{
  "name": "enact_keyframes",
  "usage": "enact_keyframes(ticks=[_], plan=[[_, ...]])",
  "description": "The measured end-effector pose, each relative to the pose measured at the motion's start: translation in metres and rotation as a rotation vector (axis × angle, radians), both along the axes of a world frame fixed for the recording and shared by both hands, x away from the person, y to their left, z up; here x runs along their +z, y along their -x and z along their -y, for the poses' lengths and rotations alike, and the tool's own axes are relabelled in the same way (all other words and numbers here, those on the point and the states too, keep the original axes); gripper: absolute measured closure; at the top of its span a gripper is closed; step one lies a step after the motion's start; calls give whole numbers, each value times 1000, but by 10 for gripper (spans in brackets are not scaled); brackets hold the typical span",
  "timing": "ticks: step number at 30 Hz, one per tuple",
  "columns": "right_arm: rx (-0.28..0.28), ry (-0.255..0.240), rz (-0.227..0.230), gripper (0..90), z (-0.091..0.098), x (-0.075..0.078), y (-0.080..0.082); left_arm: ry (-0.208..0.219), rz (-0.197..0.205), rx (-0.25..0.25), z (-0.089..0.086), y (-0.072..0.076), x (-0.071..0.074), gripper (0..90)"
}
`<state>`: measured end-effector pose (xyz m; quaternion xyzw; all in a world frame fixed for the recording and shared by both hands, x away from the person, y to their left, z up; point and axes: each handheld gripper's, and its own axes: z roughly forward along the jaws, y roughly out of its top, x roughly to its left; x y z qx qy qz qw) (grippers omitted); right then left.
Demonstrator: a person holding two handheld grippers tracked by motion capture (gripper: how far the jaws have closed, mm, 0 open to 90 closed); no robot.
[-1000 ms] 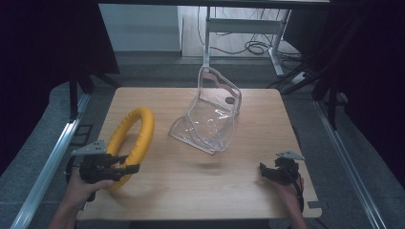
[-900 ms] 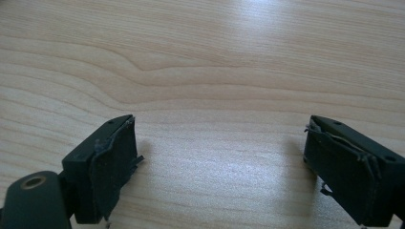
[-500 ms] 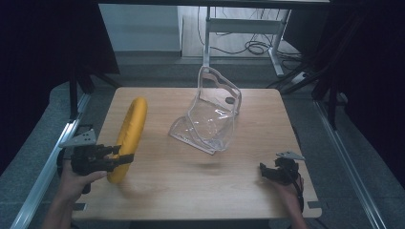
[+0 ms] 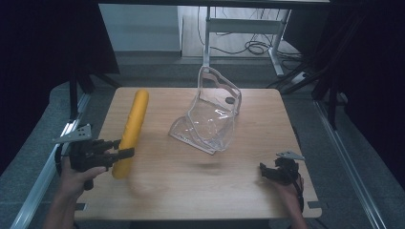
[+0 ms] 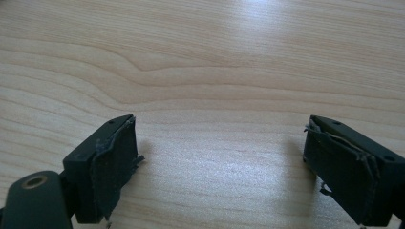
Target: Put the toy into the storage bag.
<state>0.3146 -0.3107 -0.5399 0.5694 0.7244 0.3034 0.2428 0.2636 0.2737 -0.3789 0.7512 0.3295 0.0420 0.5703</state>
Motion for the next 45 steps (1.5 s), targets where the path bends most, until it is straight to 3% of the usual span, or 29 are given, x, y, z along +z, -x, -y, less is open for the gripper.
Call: enact_keyframes(ticks=[11, 21, 26, 30, 37, 45], plan=[[-2, -1, 0, 115, 0, 0, 0, 50, 1, -8, 9, -4, 3, 509], [-3, -3, 0, 115, 0, 0, 0, 111, 47, 32, 24, -6, 14, 509], [-1, -2, 1, 116, 0, 0, 0, 105, 79, 66, 36, -7, 18, 509], [-1, 0, 0, 116, 0, 0, 0, 106, 93, 65, 42, -8, 20, 509], [-1, 2, 0, 115, 0, 0, 0, 155, 101, 61, 57, -13, 24, 509], [-2, -1, -2, 115, 0, 0, 0, 175, 118, 61, 68, -16, 29, 509]])
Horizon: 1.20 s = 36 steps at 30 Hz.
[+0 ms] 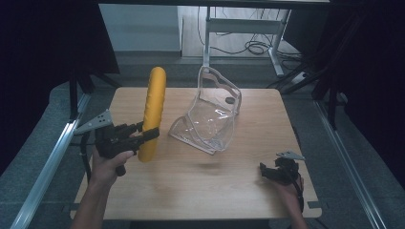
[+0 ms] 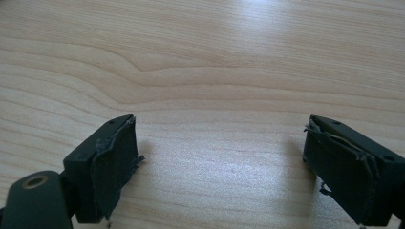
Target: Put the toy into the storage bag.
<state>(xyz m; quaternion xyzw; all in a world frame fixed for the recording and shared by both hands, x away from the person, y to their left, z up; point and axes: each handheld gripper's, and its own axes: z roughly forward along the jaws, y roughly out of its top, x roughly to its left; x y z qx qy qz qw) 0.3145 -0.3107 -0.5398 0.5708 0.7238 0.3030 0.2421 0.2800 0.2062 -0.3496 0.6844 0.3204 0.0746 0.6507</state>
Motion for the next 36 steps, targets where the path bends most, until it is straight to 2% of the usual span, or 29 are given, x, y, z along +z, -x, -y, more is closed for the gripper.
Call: enact_keyframes(ticks=[16, 31, 36], plan=[[0, -2, 2, 115, 0, 0, 0, 48, 24, 20, 13, -6, 8, 509], [0, -2, 4, 118, 0, 0, 0, 62, 42, 24, 28, -16, 21, 509], [-1, -1, 4, 119, 0, 0, 0, 72, 60, 38, 33, -16, 26, 509]])
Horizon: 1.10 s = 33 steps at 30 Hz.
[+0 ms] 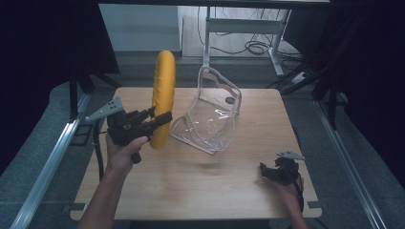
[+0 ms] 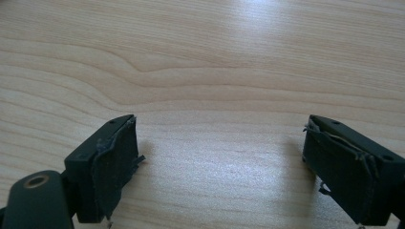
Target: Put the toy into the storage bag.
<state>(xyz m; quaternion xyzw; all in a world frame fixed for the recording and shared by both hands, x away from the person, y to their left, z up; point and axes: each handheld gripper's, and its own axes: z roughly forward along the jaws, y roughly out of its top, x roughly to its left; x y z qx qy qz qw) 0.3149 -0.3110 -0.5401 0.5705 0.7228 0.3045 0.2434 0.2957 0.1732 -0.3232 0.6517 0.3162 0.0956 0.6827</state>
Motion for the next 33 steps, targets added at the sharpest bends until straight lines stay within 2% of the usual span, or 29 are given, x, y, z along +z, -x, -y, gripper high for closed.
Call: enact_keyframes(ticks=[4, 10, 22, 33], plan=[[0, 0, -1, 120, 0, 0, 0, 7, 34, 18, 9, 1, 9, 509], [-1, 0, -1, 121, 0, 0, 0, 15, 57, 17, 19, 0, 18, 509], [0, -1, -2, 122, 0, 0, 0, 3, 105, 14, 49, -7, 40, 509], [-6, -4, -1, 131, 0, 0, 0, -9, 92, 2, 63, -15, 41, 508]])
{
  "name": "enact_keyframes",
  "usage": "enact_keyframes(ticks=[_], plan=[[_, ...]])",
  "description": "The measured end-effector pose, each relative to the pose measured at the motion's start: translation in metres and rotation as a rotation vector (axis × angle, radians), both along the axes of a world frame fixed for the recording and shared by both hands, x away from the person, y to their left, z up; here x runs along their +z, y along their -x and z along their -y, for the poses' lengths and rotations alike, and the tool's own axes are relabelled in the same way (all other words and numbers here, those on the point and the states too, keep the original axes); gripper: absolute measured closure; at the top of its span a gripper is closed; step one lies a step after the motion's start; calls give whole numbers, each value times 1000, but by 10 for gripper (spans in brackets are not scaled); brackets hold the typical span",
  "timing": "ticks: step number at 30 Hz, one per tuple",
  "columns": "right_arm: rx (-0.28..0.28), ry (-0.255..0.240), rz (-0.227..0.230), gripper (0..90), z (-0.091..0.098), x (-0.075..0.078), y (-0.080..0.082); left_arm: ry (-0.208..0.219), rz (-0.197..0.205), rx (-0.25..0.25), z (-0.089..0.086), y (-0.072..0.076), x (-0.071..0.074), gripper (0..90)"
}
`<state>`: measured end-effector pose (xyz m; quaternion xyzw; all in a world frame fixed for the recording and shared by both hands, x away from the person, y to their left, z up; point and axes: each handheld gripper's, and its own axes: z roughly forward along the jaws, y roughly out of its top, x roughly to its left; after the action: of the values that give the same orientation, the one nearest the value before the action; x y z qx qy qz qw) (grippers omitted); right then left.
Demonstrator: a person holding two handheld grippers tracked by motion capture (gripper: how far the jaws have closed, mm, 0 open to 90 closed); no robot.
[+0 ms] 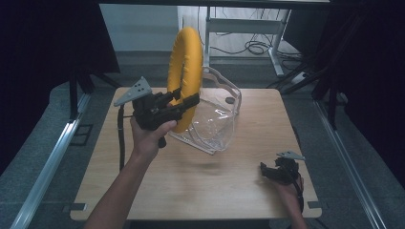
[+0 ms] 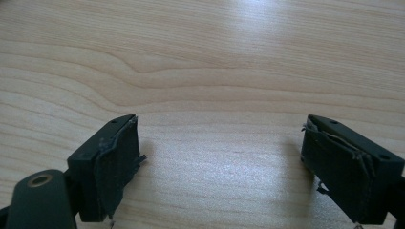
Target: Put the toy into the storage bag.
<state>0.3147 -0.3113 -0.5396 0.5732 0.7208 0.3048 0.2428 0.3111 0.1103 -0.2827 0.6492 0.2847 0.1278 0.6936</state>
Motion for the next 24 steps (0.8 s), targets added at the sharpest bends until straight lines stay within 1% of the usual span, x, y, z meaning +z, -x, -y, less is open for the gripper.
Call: enact_keyframes(ticks=[6, 10, 14, 15, 19, 23, 24], plan=[[1, 1, 0, 131, 0, 0, 0, 1, -5, -6, 6, -2, 1, 508], [1, 1, 0, 131, 0, 0, 0, -10, -5, -17, 12, -3, 3, 508], [-1, 2, 2, 132, 0, 0, 0, -17, -2, -30, 21, -3, 6, 508], [-1, 1, 0, 132, 0, 0, 0, -13, -1, -35, 24, -3, 7, 508], [-4, 1, 2, 132, 0, 0, 0, -18, 1, -44, 29, -2, 10, 508], [-3, 7, 6, 132, 0, 0, 0, -22, 14, -59, 39, -1, 13, 508], [-3, 7, 6, 132, 0, 0, 0, -22, 14, -59, 39, -1, 13, 508]])
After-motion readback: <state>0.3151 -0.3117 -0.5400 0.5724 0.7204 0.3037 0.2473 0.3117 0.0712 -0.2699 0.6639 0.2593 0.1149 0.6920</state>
